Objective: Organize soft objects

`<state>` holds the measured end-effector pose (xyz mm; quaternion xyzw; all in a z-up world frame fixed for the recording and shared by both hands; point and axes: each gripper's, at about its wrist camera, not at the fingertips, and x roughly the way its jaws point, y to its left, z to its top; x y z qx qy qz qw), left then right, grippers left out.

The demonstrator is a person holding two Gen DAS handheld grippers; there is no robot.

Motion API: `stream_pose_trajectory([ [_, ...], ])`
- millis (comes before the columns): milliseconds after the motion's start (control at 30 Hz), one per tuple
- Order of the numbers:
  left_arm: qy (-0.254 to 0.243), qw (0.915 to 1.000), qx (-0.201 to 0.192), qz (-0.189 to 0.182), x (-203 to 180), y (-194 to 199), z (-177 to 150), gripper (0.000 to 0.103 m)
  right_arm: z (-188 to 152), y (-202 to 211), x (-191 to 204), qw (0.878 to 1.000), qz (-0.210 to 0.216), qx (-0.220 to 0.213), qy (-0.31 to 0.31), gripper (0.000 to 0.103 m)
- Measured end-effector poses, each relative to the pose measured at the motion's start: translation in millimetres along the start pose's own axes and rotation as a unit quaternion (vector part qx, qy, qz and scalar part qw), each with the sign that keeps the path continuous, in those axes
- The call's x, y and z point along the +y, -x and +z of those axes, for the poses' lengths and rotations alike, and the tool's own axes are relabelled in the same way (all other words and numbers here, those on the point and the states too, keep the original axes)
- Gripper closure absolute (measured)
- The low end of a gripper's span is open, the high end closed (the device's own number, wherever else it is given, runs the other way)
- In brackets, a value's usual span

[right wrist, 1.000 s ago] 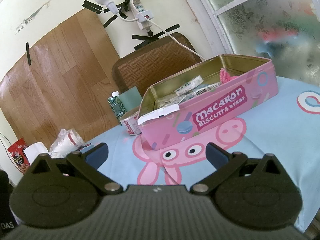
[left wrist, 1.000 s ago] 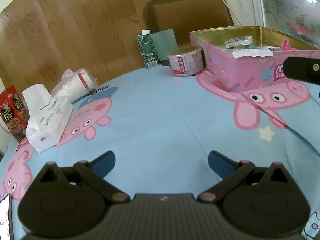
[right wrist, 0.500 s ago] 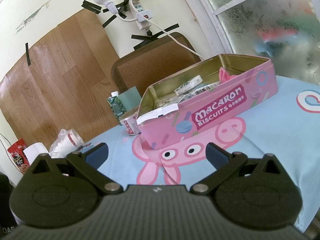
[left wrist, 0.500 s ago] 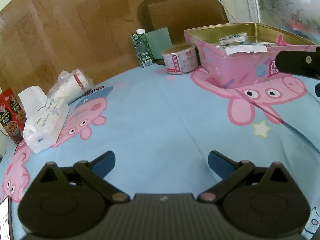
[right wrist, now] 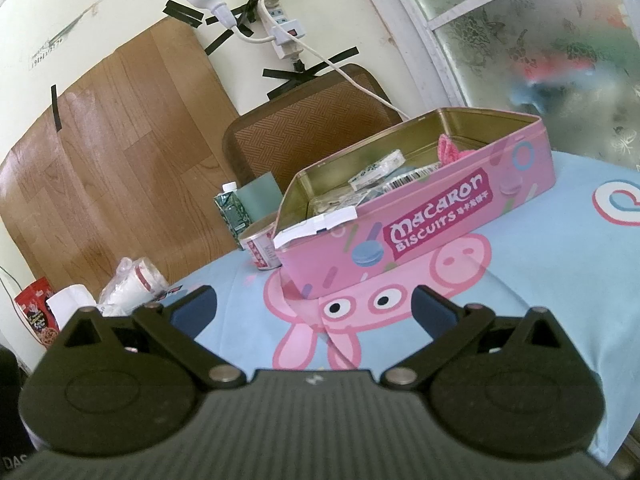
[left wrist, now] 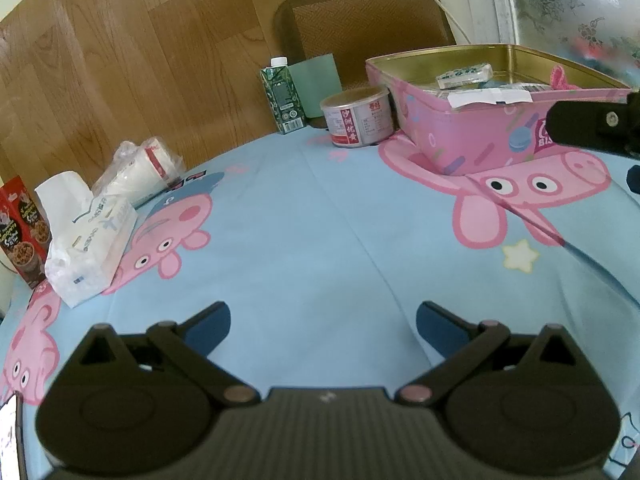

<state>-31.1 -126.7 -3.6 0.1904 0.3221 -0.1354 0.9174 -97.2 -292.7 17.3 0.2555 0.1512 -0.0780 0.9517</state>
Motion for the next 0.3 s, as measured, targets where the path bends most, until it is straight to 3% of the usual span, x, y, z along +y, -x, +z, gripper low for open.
stream_pose_trajectory([
  [300,0.003,0.9997,-0.025,-0.009,1.9,7.2,1.5,0.0,-0.1,-0.5,-0.5,1.0,-0.002,0.0,0.002,0.0],
])
